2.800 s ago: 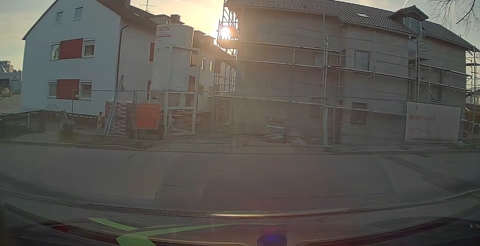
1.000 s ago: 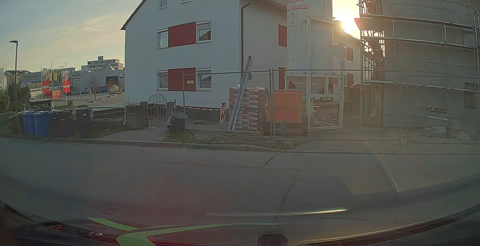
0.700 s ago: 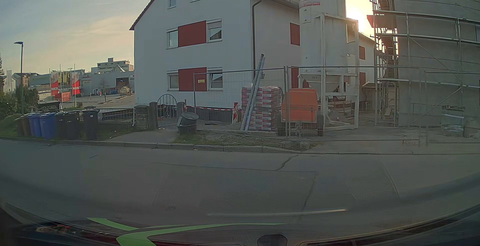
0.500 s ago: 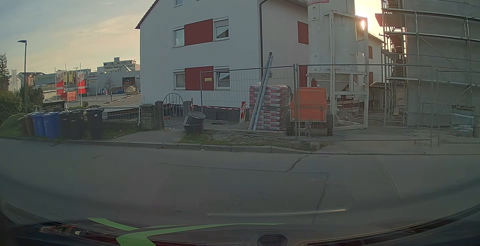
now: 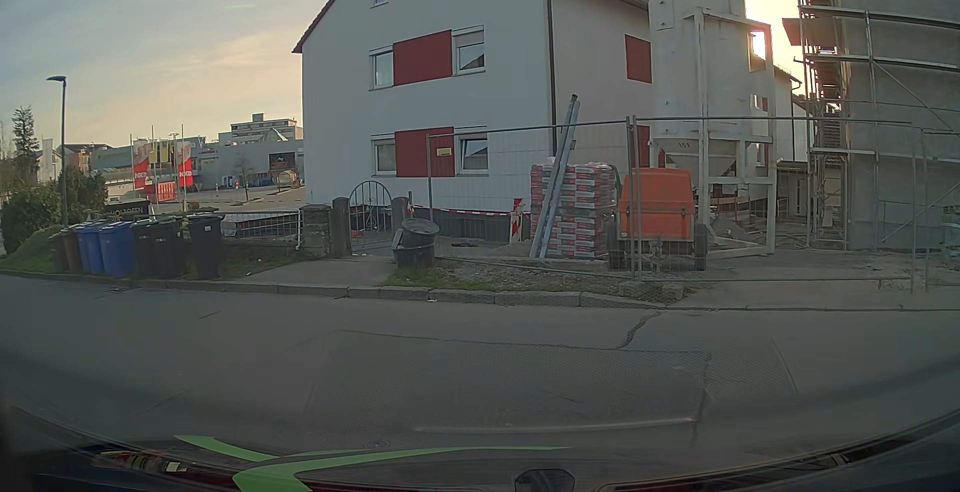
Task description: Follow the waypoints while adhering to traffic rules and regulations
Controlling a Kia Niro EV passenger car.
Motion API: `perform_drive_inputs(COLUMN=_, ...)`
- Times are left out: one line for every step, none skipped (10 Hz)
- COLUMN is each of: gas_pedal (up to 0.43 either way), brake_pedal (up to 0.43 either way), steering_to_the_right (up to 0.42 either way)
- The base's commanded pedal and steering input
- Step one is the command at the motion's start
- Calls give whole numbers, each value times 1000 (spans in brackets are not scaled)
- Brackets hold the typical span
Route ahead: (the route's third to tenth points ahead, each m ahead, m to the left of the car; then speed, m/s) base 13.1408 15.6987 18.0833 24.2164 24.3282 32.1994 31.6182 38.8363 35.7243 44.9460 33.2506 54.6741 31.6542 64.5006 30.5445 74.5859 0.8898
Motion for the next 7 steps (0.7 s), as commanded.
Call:
perform_drive_inputs(gas_pedal=0, brake_pedal=268, steering_to_the_right=-371)
perform_drive_inputs(gas_pedal=0, brake_pedal=104, steering_to_the_right=-370)
perform_drive_inputs(gas_pedal=0, brake_pedal=0, steering_to_the_right=-370)
perform_drive_inputs(gas_pedal=0, brake_pedal=0, steering_to_the_right=-370)
perform_drive_inputs(gas_pedal=0, brake_pedal=0, steering_to_the_right=-371)
perform_drive_inputs(gas_pedal=0, brake_pedal=0, steering_to_the_right=-380)
perform_drive_inputs(gas_pedal=47, brake_pedal=0, steering_to_the_right=-392)
